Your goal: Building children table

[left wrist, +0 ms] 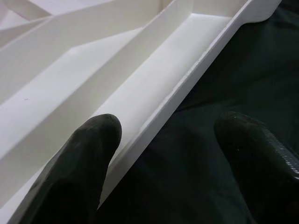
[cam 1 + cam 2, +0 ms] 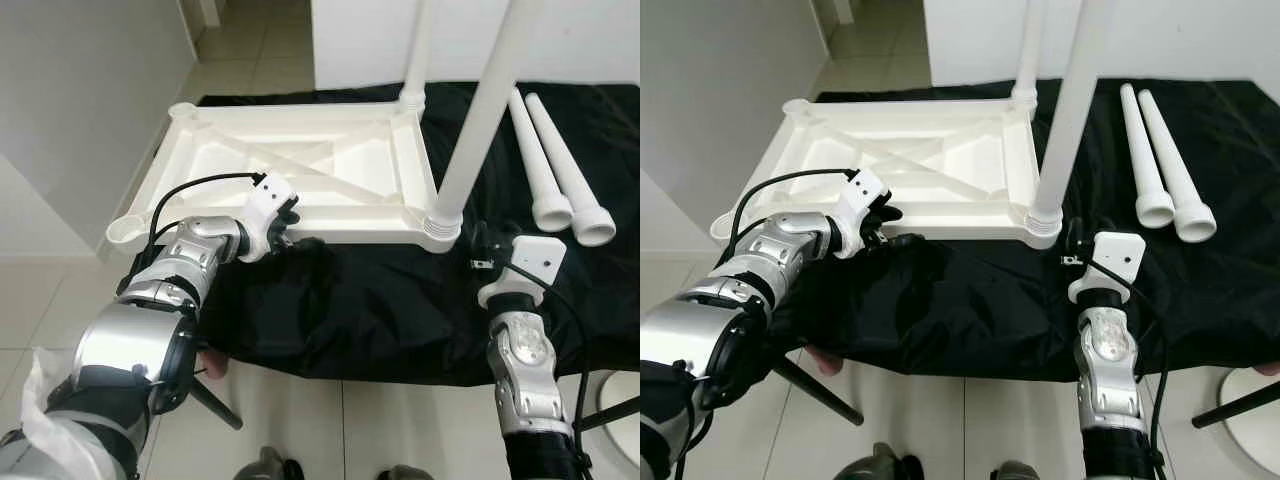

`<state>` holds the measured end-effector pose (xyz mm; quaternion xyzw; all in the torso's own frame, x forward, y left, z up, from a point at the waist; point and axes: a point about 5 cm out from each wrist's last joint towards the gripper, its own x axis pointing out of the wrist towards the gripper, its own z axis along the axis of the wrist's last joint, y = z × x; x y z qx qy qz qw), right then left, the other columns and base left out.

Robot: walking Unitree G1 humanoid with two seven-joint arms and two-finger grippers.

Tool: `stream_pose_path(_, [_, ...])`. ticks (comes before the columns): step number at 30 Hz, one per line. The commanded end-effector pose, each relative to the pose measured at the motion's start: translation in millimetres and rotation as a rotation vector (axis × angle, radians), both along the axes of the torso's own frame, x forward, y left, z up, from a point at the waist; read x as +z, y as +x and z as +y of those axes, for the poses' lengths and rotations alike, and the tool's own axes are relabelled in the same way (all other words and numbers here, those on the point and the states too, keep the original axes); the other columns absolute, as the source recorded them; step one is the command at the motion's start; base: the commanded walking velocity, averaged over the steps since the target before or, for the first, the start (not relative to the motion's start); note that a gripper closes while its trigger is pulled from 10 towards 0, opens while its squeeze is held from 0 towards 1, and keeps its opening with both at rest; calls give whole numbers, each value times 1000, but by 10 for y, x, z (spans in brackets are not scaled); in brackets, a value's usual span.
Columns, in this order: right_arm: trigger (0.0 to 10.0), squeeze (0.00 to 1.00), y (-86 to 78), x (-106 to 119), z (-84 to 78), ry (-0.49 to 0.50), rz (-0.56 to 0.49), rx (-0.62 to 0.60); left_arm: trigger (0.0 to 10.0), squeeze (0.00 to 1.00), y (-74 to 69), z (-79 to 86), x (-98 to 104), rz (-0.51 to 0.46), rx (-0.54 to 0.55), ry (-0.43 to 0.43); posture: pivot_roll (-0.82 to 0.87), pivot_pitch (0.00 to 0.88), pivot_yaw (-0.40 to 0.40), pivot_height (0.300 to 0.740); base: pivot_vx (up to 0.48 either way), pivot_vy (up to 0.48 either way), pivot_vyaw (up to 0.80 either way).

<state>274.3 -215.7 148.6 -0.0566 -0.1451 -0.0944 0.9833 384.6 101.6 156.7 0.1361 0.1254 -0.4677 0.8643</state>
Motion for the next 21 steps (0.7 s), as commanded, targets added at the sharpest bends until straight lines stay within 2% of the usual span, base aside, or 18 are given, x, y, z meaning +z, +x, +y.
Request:
stream_pose_path(1, [10000, 0, -25, -4, 26, 5, 7, -5, 10000, 0, 168, 186, 1, -136, 494, 56, -179, 102, 141, 740, 0, 0, 0])
stream_pose_path(6, [10000, 0, -41, -1, 34, 7, 7, -9, 10000, 0, 183, 211, 12, -144, 545, 62, -183, 108, 141, 740, 0, 0, 0])
stream_pose_path(8, [10000, 0, -44, 5, 33, 9, 8, -12, 10000, 0, 187, 258, -13, -146, 593, 103, -176, 113, 140, 740, 0, 0, 0])
stream_pose_path(10, [10000, 0, -44, 5, 33, 9, 8, -12, 10000, 0, 187, 258, -13, -146, 593, 103, -176, 113, 140, 740, 0, 0, 0])
stream_pose_path(15, [10000, 0, -39, 7, 57, 10, 18, -3, 10000, 0, 179, 348, -70, -130, 639, 168, -151, 118, 138, 740, 0, 0, 0])
stream_pose_path(20, [10000, 0, -39, 5, 64, 10, 21, 0, 10000, 0, 176, 362, -79, -126, 644, 177, -151, 118, 138, 740, 0, 0, 0])
stream_pose_path(21, [10000, 0, -34, -2, 76, 11, 25, 6, 7216, 0, 169, 390, -97, -133, 636, 210, -135, 124, 134, 740, 0, 0, 0])
